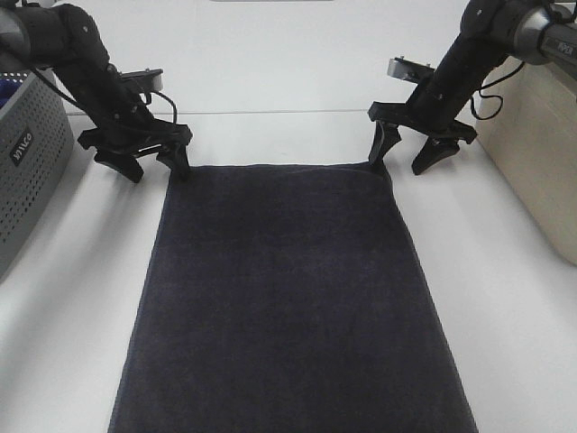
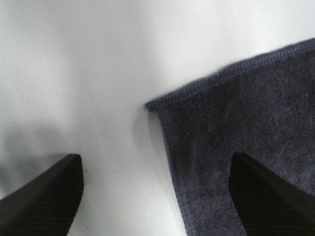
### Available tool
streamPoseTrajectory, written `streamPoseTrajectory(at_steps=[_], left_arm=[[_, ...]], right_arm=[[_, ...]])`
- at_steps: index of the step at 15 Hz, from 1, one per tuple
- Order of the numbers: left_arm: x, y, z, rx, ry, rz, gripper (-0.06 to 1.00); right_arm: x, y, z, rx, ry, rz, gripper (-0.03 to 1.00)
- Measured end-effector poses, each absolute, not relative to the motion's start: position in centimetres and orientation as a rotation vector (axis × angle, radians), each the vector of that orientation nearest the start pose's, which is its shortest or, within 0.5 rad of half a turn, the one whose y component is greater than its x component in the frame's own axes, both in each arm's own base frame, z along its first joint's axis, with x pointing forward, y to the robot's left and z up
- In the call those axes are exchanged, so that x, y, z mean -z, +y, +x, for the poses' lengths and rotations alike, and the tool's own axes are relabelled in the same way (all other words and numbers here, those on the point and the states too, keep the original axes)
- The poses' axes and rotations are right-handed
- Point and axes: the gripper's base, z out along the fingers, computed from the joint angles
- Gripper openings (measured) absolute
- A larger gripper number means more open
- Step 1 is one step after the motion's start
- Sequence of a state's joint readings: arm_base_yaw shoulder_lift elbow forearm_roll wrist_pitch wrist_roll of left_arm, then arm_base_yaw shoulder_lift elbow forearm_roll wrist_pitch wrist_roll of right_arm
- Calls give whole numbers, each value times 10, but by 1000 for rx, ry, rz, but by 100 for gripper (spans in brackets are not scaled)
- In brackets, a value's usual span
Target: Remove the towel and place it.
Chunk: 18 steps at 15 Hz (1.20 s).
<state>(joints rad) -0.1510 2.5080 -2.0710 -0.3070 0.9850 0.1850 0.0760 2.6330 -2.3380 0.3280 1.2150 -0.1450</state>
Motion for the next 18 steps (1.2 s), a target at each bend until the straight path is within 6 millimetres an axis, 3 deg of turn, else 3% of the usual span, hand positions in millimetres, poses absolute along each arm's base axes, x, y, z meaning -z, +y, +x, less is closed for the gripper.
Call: streamPoseTrajectory(at_steps=[9,11,16,18], left_arm=[[-110,-104,506,468,2869,226,76],[-110,-109,505,505,2867,217,76],[-103,-141,504,592,2821,218,75],[-101,-144,503,589,2820,226,62]], right_arm=[[-106,71,527,-515,2941,-172,76],[-104,79,526,-523,2943,-194,76],[-99,125,518,-543,2946,-317,72],[-97,126,518,-497,2955,-328,61]])
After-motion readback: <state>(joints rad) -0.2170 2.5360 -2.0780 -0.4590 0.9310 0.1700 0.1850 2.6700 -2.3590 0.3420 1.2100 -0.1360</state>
